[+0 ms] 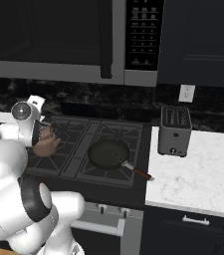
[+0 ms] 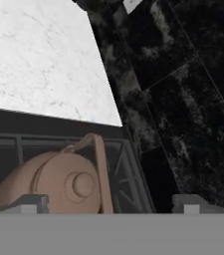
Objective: Pick the kettle from the counter and place it on a stove burner. Then turn the burner on.
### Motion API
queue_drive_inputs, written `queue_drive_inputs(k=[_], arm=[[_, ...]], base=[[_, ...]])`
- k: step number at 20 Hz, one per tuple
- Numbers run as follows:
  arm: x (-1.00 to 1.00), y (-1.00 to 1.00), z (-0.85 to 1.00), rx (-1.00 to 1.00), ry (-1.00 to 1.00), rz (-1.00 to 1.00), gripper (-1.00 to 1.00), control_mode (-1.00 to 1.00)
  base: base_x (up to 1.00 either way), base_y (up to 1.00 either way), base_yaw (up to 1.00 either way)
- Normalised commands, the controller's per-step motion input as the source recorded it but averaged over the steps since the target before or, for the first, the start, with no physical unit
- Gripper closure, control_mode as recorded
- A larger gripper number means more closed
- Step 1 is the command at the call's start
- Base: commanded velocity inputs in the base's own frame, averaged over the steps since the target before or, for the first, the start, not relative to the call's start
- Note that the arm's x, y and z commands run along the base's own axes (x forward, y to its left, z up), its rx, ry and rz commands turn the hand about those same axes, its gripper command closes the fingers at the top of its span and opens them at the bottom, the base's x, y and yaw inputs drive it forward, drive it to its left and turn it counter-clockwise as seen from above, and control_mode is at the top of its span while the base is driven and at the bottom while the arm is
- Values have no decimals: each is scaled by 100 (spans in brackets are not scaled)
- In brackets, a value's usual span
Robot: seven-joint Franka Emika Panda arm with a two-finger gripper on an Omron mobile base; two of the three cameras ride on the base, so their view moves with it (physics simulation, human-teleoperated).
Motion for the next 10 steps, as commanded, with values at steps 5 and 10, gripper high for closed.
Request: queue_drive_inputs(k=[5,10], arm=[[-55,34,100,1,-19,-7,-100,-100],[-98,63,75,-8,-7,1,-100,-100]], base=[[0,0,0],[0,0,0]])
